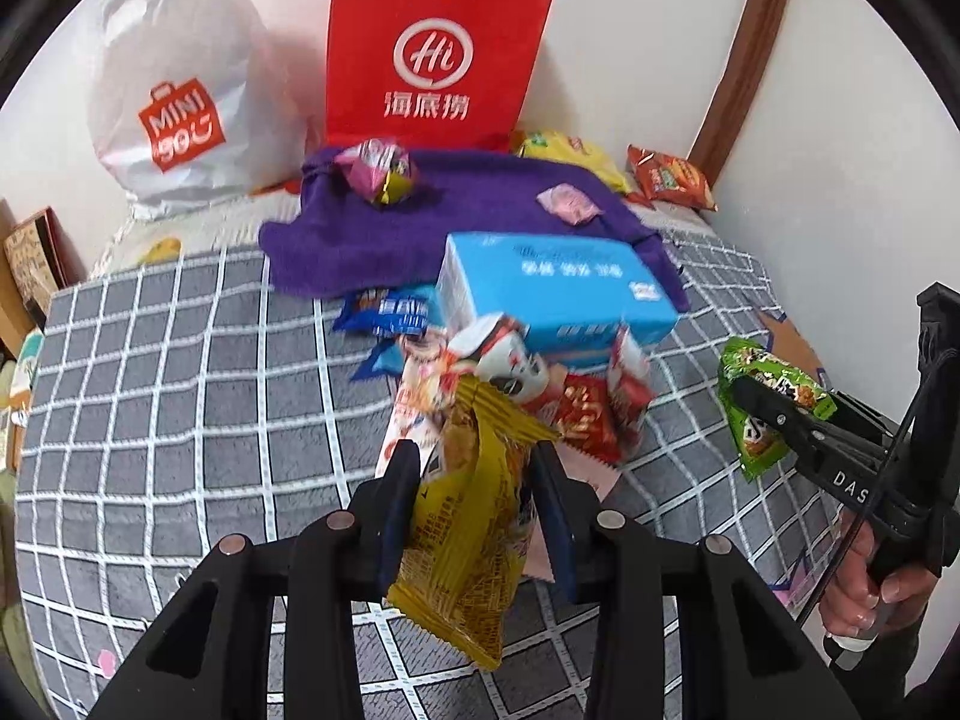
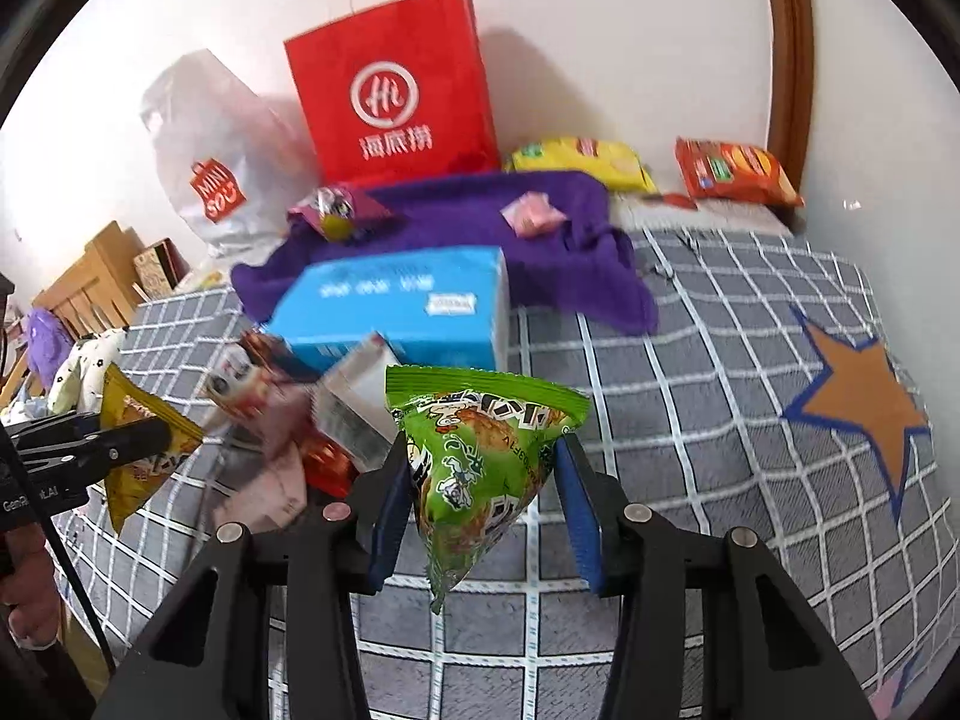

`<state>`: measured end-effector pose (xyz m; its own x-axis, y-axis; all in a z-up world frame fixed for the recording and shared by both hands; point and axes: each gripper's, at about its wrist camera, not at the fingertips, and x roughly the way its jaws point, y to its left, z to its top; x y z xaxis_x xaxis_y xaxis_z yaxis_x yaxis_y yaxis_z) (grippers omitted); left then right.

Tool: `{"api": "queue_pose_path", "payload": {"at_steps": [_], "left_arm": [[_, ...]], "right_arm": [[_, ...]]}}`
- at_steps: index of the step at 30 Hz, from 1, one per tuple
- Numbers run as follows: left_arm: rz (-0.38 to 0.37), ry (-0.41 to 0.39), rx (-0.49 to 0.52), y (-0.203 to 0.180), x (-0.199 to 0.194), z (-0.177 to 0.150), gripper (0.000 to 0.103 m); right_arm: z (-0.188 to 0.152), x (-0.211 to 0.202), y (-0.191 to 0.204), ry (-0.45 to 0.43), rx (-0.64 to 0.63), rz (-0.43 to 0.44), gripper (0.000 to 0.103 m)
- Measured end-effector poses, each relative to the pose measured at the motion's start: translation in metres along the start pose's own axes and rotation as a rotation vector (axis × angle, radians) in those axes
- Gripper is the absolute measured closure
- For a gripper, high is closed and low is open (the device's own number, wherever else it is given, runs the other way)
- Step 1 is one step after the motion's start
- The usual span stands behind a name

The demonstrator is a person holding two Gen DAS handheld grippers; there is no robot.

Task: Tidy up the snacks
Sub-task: 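Lift the green snack bag with the right gripper while the left gripper grasps the yellow snack bag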

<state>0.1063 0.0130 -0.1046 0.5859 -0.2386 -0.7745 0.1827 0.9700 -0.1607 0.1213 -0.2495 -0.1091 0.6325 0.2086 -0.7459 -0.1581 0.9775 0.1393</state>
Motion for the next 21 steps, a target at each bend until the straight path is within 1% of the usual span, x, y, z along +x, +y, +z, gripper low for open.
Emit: {"api": "queue_pose_path", "payload": {"at_steps": [2, 6, 11, 12, 21], "left_arm": [[0.002, -0.014, 0.001, -0.003, -0.005, 0.005, 0.067], [0.021, -0.017, 0.001, -0.005, -0.010, 0.016, 0.067], [0.006, -0.029, -0.008, -0.008, -0.018, 0.033, 0.067], [0.003, -0.029, -0.012, -0.008, -0.018, 0.036, 0.067], [0.000, -0.042, -0.015, -0.011, -0.017, 0.070, 0.067]], "right_arm": [[0.004, -0.003, 0.002, -0.006, -0.006, 0.012, 0.058], [0.011, -0.007, 0.007, -0.009, -0.020, 0.035, 0.059], [0.024, -0.013, 0.012, -0.031, -0.032, 0.046, 0.060], [0.027, -0.013, 0.013, -0.032, -0.029, 0.051, 0.067], [0.053, -0.001, 0.016, -0.019, -0.037, 0.062, 0.068]]}}
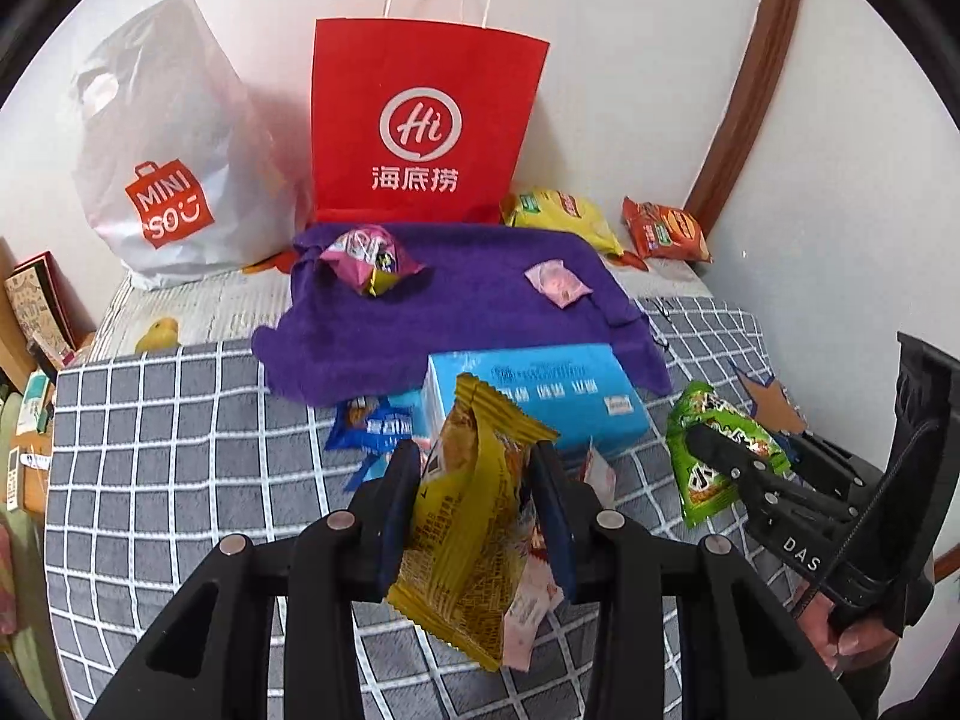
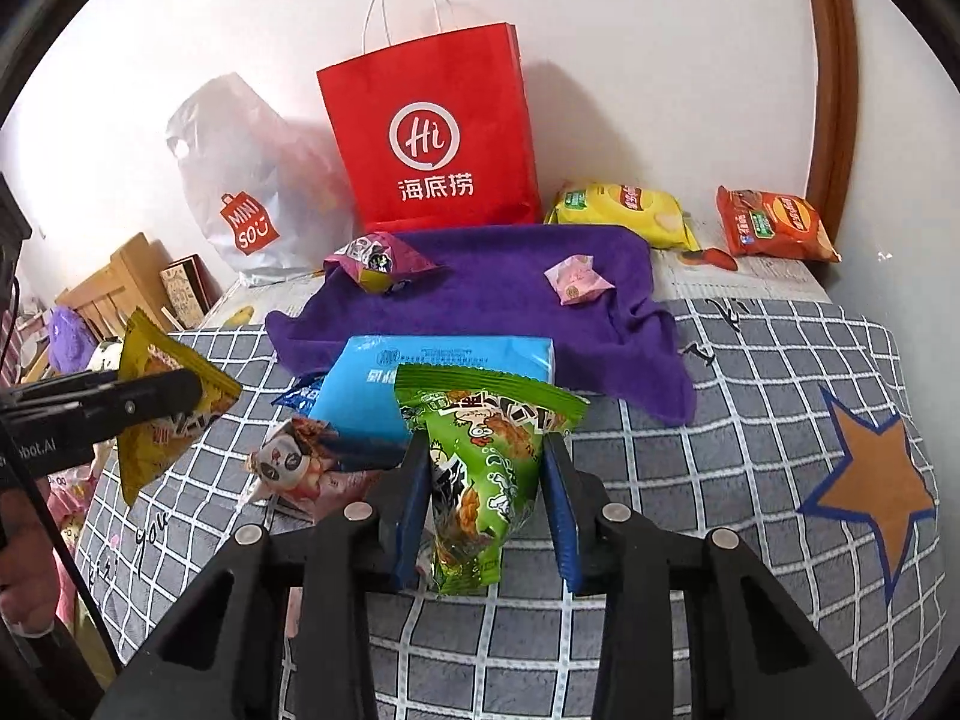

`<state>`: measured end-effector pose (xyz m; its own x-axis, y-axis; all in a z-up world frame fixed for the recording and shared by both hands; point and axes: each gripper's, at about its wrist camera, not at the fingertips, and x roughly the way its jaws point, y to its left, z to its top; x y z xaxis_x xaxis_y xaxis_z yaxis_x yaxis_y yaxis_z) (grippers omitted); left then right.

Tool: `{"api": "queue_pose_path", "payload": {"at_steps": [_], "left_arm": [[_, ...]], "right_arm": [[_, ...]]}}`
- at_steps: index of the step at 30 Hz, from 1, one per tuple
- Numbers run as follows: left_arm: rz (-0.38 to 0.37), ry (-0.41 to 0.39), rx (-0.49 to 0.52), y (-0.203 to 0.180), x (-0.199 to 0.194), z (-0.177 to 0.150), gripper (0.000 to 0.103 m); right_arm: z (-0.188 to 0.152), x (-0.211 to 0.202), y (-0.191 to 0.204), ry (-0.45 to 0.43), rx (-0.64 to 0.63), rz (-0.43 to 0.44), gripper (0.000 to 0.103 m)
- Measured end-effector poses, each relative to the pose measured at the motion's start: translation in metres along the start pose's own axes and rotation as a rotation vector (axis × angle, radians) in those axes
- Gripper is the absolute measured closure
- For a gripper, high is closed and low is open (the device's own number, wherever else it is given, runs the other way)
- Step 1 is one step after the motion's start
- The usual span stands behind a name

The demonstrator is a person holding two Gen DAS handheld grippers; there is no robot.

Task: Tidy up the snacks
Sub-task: 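Lift the green snack bag with the right gripper while the left gripper grasps the yellow snack bag, then carry the green bag toward the towel with the right gripper while the left gripper regrasps the yellow bag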

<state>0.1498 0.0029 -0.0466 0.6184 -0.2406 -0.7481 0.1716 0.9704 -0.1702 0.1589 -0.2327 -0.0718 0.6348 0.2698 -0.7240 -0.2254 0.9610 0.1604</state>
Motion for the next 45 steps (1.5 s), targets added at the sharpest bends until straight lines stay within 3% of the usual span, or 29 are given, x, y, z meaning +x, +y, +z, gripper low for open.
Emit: {"api": "queue_pose_path", "payload": {"at_steps": [13, 20, 28, 32, 40, 45], "left_arm": [[0.005, -0.006, -0.025, 0.009, 0.013, 0.044, 0.068], [-0.016, -0.002, -0.025, 0.011, 0.025, 0.065, 0.075], [-0.010, 0.034, -0.065, 0.033, 0.045, 0.065, 0.077], [-0.005, 0.047, -0.095, 0.051, 0.048, 0.056, 0.048], [0.093, 0.094, -0.146, 0.088, 0.062, 0.029, 0.038], [0.099, 0.159, -0.124, 0.095, 0.083, 0.013, 0.034]], "right_arm": [[0.049, 0.009, -0.005, -0.037, 0.014, 0.013, 0.068], [0.076, 0.016, -0.007, -0.062, 0.010, 0.010, 0.068], [0.088, 0.033, -0.011, -0.047, 0.006, -0.002, 0.068], [0.084, 0.039, -0.012, -0.034, 0.013, -0.007, 0.068], [0.070, 0.053, -0.011, 0.003, 0.021, -0.014, 0.068], [0.063, 0.064, -0.012, 0.029, 0.025, -0.020, 0.068]]}}
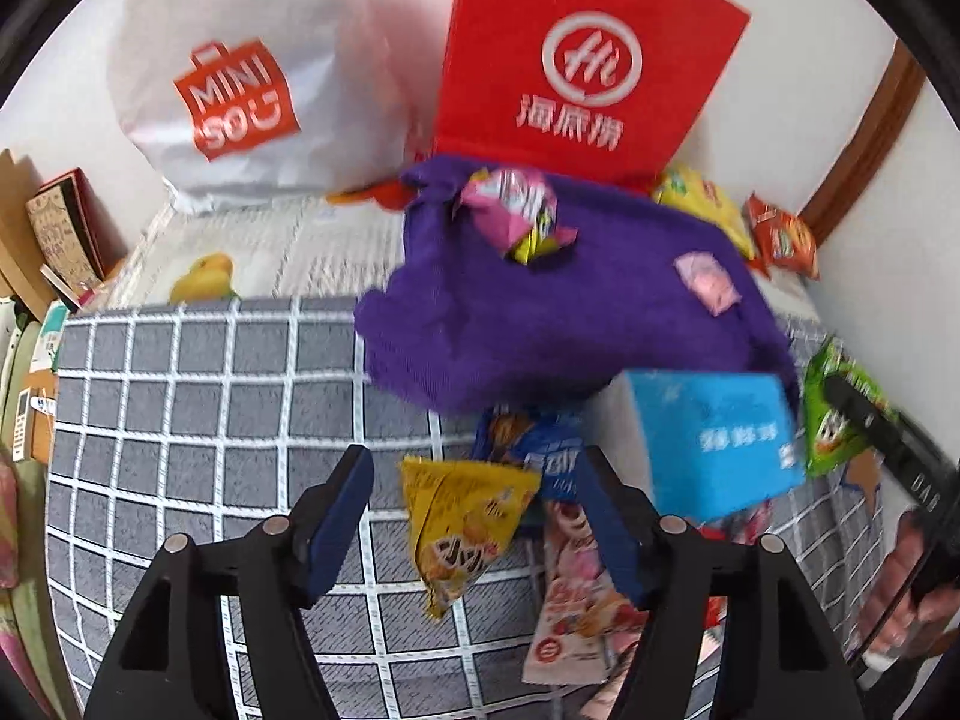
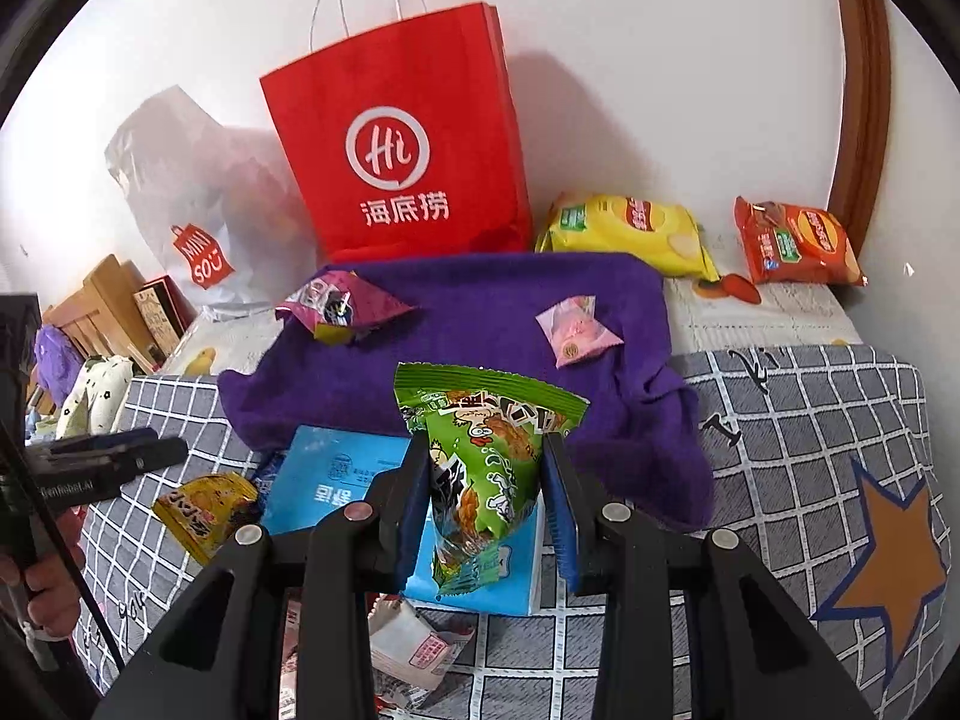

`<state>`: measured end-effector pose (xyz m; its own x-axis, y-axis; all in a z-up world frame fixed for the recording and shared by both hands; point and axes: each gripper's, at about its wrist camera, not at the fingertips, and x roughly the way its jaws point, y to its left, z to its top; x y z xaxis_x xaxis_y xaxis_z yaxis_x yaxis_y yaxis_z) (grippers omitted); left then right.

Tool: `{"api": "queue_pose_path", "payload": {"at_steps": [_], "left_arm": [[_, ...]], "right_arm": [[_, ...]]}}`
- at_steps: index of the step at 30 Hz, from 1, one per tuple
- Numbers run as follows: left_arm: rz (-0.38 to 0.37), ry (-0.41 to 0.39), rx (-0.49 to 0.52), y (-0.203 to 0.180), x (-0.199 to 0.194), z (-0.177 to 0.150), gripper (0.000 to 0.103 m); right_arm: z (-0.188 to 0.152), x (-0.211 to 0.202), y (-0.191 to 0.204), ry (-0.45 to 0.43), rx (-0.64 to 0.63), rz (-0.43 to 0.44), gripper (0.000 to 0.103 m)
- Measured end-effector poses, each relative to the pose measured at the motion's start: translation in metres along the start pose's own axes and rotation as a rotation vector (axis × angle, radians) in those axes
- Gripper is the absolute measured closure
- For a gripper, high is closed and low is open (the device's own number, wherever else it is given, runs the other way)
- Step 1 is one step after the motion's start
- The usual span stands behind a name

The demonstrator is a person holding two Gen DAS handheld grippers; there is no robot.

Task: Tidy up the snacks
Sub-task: 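Carry the green bag toward the towel with the right gripper while the left gripper regrasps the yellow bag, then carry the green and yellow bags over the purple towel and open both grippers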

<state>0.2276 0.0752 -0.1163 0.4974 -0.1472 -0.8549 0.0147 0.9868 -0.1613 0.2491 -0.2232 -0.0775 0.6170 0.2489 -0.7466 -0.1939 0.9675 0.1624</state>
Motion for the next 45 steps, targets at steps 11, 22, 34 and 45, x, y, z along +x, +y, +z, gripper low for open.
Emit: {"api": "queue_pose_path", "payload": {"at_steps": [11, 22, 34, 45], "left_arm": [[0.014, 0.116, 0.017, 0.002, 0.048, -0.019, 0.046], [-0.046, 0.047, -0.022, 0.005, 0.006, -0.019, 0.059], [-0.090, -0.079, 0.065, -0.052, -0.057, 0.000, 0.059], [-0.133, -0.108, 0.124, -0.097, -0.068, 0.012, 0.059]], "right_arm": [[-0.005, 0.012, -0.003, 0.032, -0.012, -0.053, 0.068], [-0.002, -0.003, -0.006, 0.004, -0.004, -0.061, 0.068], [0.011, -0.037, -0.005, -0.063, -0.010, -0.059, 0.068], [0.018, -0.056, -0.015, -0.104, -0.001, -0.055, 0.068]]}}
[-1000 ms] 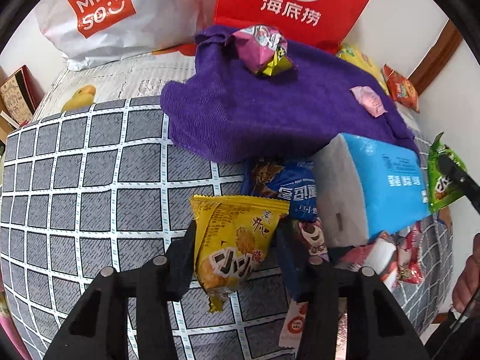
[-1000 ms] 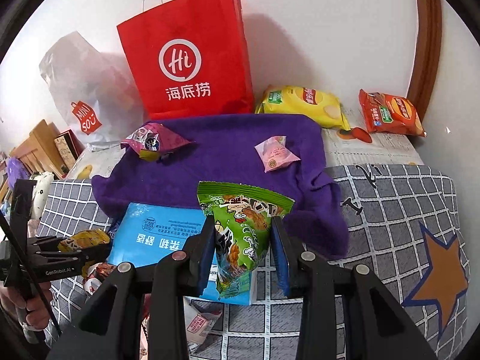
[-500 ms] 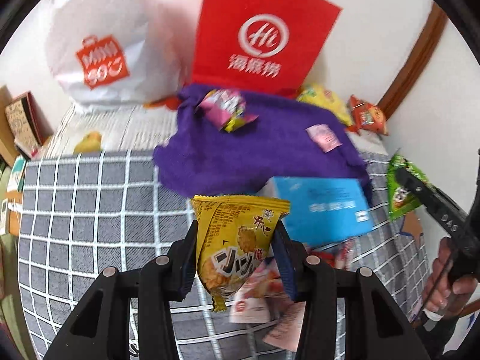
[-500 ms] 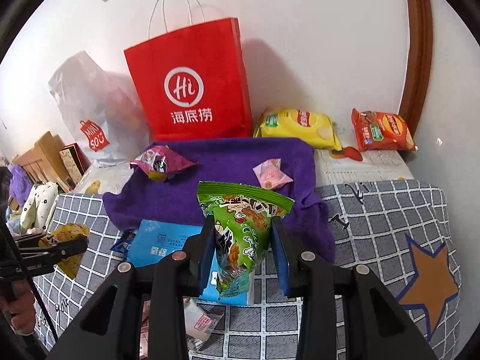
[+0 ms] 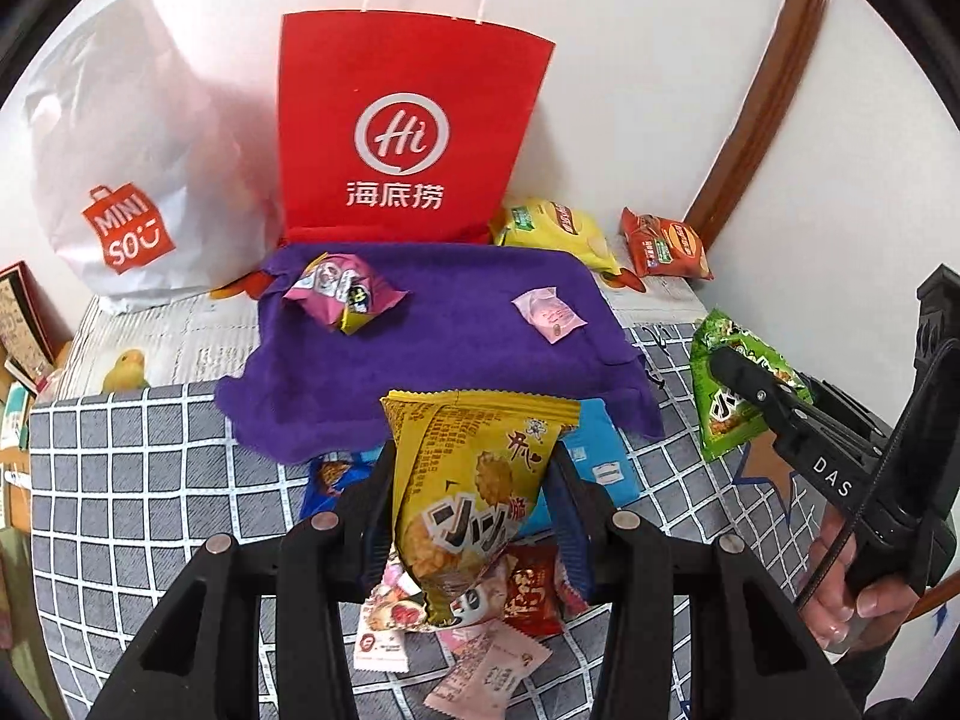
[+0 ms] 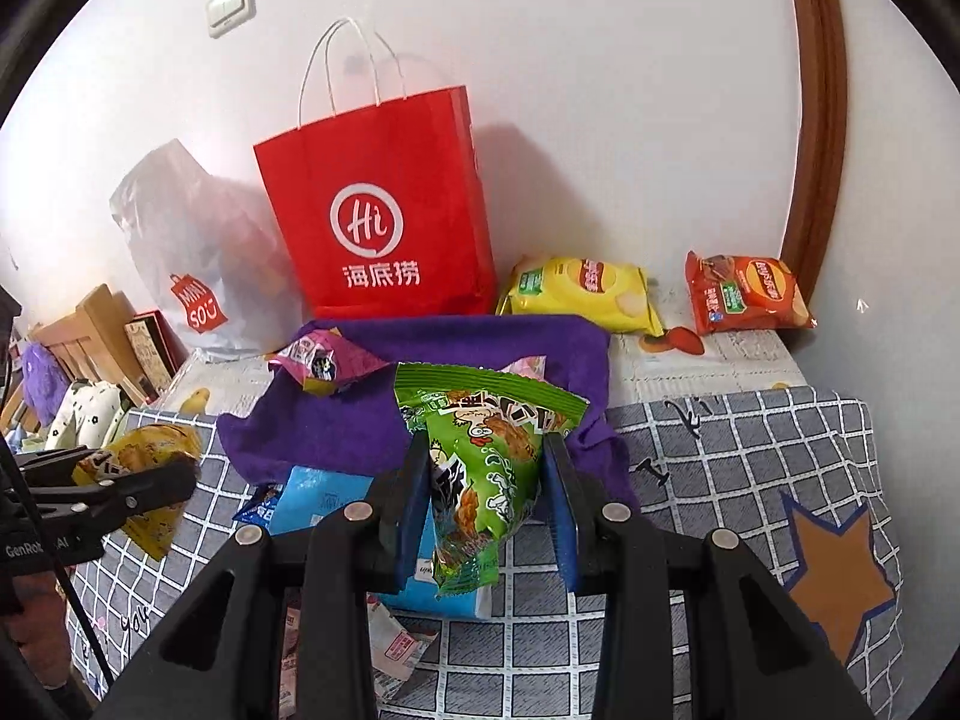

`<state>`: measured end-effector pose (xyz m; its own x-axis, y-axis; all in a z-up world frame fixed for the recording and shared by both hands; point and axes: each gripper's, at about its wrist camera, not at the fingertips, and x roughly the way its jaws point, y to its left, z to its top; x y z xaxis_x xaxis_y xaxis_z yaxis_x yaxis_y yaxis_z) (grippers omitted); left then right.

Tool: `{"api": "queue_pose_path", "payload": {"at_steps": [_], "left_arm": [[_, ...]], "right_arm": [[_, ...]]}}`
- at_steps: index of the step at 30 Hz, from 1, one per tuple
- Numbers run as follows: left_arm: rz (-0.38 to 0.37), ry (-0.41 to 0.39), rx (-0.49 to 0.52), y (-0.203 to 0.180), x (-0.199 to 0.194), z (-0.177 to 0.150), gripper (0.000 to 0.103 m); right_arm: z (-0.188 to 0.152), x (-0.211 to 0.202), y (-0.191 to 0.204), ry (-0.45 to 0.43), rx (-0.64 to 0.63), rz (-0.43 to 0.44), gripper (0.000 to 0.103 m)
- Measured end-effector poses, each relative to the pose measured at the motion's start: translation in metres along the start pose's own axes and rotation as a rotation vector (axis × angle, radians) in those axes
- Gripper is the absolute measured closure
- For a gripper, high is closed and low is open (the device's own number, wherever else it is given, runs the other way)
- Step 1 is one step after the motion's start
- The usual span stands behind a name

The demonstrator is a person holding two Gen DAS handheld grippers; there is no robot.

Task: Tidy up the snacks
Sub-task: 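Carry the green and yellow bags over the purple towel and open both grippers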

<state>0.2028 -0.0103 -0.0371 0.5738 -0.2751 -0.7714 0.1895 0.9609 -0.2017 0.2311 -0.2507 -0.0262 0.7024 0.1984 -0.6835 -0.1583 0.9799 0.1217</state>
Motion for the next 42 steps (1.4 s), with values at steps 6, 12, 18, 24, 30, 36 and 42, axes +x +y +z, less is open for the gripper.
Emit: {"api": "queue_pose_path", "payload": {"at_steps": [6, 12, 18, 24, 30, 36, 42], "left_arm": [[-0.010, 0.004, -0.001, -0.004, 0.007, 0.008, 0.059], [-0.017, 0.016, 0.001, -0.005, 0.018, 0.020, 0.059], [-0.021, 0.023, -0.005, -0.001, 0.028, 0.030, 0.059], [-0.016, 0.029, -0.026, 0.012, 0.040, 0.041, 0.059], [0.016, 0.052, -0.079, 0.040, 0.058, 0.048, 0.059], [0.030, 0.067, -0.138, 0.067, 0.077, 0.056, 0.059], [0.056, 0.089, -0.167, 0.082, 0.105, 0.062, 0.059]], "right_arm": [[0.005, 0.007, -0.009, 0.000, 0.011, 0.007, 0.068], [0.011, 0.022, -0.013, 0.010, 0.024, 0.016, 0.068], [0.017, 0.037, -0.015, 0.020, 0.029, 0.012, 0.068], [0.027, 0.051, -0.015, 0.019, 0.021, 0.009, 0.068], [0.038, 0.073, -0.017, 0.025, 0.023, 0.004, 0.068], [0.041, 0.098, -0.023, 0.051, 0.046, 0.017, 0.068], [0.037, 0.126, -0.025, 0.086, 0.040, 0.009, 0.068]]}}
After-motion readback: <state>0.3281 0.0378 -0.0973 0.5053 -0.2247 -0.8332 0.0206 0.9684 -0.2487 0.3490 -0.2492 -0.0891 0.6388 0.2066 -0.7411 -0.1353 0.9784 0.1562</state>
